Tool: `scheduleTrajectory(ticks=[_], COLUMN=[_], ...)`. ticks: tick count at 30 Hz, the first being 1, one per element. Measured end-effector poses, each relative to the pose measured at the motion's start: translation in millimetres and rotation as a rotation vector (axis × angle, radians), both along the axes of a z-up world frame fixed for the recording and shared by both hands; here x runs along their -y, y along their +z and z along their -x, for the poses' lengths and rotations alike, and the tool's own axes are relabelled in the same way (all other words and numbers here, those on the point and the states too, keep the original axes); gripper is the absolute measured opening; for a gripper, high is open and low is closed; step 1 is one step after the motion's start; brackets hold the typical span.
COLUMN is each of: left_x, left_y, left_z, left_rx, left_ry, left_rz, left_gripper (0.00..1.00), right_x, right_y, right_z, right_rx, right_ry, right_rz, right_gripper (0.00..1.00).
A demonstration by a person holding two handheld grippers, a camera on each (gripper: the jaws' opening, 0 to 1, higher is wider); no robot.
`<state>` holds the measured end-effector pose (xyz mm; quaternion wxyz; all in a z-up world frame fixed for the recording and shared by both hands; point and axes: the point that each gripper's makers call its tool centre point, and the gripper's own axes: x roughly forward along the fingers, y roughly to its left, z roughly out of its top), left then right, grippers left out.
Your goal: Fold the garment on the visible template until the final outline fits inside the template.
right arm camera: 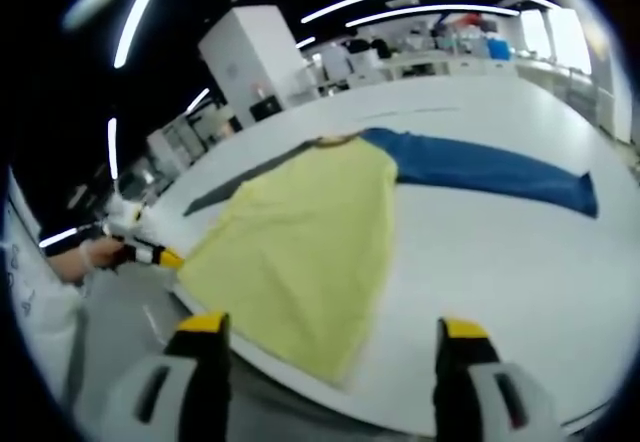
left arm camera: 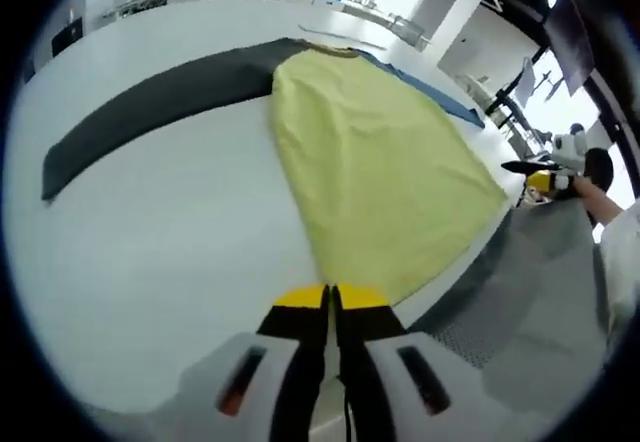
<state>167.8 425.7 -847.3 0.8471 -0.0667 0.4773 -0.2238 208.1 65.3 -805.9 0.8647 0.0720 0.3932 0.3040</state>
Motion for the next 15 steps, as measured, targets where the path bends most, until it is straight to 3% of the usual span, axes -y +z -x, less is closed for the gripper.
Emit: scheduleTrajectory(ticks=[9, 11, 15], left_x=[0, 0, -1], left_y=[1.1, 5.9, 28.4], left_z=[0.1, -1.6, -17.9], left_rx=[0.024, 0.052, 0.188], left_ry=[-0.026, -0.037, -0.055], left_rz=[-0.005, -0.003, 0.013], left_gripper=[0.04, 0.18, 0.41], right_x=[4, 4, 3], right_y=[0.3, 1.1, 1.7], right_z=[-3, -3, -6], right_rx=[0.003, 0.005, 0.008], right_ry=[-0.01, -0.012, -0.017], right_rz=[-0.002, -0.005, -0.012], right_gripper=[0.85, 0.85, 0.87])
